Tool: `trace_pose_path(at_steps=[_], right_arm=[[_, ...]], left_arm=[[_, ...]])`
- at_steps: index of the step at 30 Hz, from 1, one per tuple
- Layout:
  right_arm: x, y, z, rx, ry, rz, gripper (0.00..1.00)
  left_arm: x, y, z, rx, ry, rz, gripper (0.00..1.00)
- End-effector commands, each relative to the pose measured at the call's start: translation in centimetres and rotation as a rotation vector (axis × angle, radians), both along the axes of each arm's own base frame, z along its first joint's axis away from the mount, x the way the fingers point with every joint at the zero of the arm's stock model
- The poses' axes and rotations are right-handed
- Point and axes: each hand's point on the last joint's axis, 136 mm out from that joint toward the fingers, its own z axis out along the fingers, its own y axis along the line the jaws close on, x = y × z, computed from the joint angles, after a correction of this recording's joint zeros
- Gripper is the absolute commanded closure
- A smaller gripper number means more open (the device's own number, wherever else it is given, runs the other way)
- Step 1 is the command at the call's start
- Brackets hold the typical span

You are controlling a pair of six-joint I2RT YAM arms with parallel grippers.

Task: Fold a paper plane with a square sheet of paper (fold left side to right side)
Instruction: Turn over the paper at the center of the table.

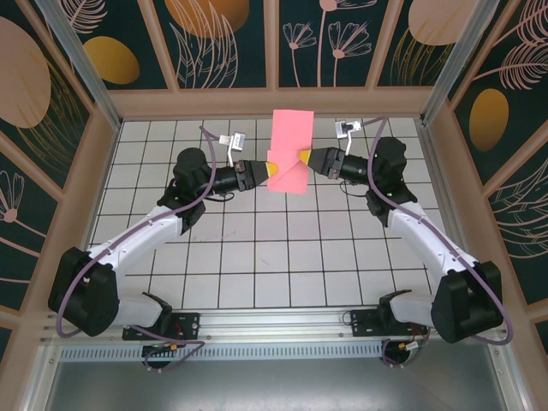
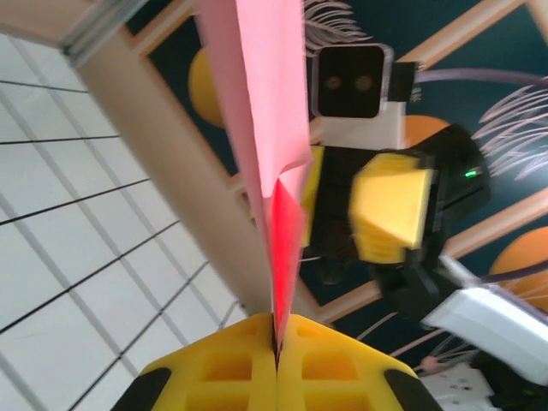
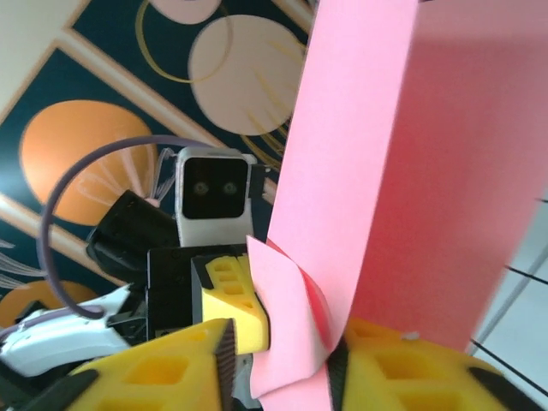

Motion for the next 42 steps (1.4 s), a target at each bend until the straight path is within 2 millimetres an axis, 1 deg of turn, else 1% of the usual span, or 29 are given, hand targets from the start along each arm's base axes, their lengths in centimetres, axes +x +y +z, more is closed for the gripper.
trace_pose_path(at_steps=[1, 2, 4, 5, 7, 9, 12, 14, 16, 19, 22, 26, 28, 30, 33, 35, 39, 42], right_arm=[[1.1, -2.4, -1.0, -0.126, -0.016, -0.159, 0.53], [1.7, -3.4, -1.7, -0.171, -0.001, -0.22, 0.5], [2.8, -5.5, -3.6, -0.263, 0.05, -0.345, 0.48], [3.4, -6.9, -5.0, -0.327, 0.085, -0.421, 0.47], [4.1, -9.4, -7.6, -0.45, 0.151, -0.548, 0.46], [4.3, -12.0, -10.4, -0.568, 0.222, -0.666, 0.46], [3.8, -14.0, -13.1, -0.654, 0.267, -0.74, 0.46], [3.5, -14.7, -14.5, -0.691, 0.288, -0.76, 0.45], [3.1, -15.2, -15.7, -0.721, 0.307, -0.773, 0.46], [2.8, -15.5, -16.6, -0.728, 0.317, -0.781, 0.45], [2.5, -15.5, -16.8, -0.715, 0.314, -0.784, 0.45], [2.0, -15.5, -16.9, -0.7, 0.312, -0.777, 0.45], [1.7, -15.4, -17.0, -0.69, 0.313, -0.769, 0.45], [1.5, -15.4, -17.1, -0.685, 0.312, -0.77, 0.45], [1.2, -15.5, -17.3, -0.681, 0.315, -0.768, 0.45], [1.0, -15.4, -17.4, -0.673, 0.316, -0.763, 0.44], [0.9, -15.2, -18.0, -0.664, 0.323, -0.748, 0.45], [0.8, -15.2, -18.3, -0.665, 0.328, -0.745, 0.45]], left_arm=[[1.2, 1.3, -1.8, 0.169, -0.035, 0.11, 0.97], [1.7, 1.9, -2.9, 0.23, -0.025, 0.149, 0.98], [2.2, 3.3, -5.8, 0.361, 0.01, 0.226, 1.0], [2.7, 4.0, -6.0, 0.415, 0.005, 0.271, 1.0], [2.8, 5.4, -8.0, 0.556, 0.025, 0.349, 1.0], [2.7, 7.0, -9.7, 0.726, 0.039, 0.442, 1.0], [2.0, 8.9, -11.4, 0.957, 0.06, 0.543, 1.0], [1.5, 10.0, -12.3, 1.092, 0.085, 0.595, 1.0], [0.9, 10.5, -13.3, 1.233, 0.097, 0.623, 1.0], [-0.1, 10.1, -14.6, 1.417, 0.106, 0.624, 1.0], [-0.2, 8.5, -16.6, 1.563, 0.106, 0.6, 1.0], [0.1, 6.0, -18.1, 1.667, 0.1, 0.558, 1.0], [0.3, 5.1, -19.2, 1.713, 0.111, 0.529, 1.0], [0.0, 4.6, -20.5, 1.78, 0.13, 0.485, 1.0], [-0.5, 4.4, -22.5, 1.876, 0.167, 0.429, 1.0], [-0.6, 4.0, -23.3, 1.893, 0.189, 0.401, 1.0], [-0.3, 2.2, -24.5, 1.88, 0.219, 0.342, 1.0], [-0.2, 0.3, -25.3, 1.841, 0.242, 0.284, 0.94]])
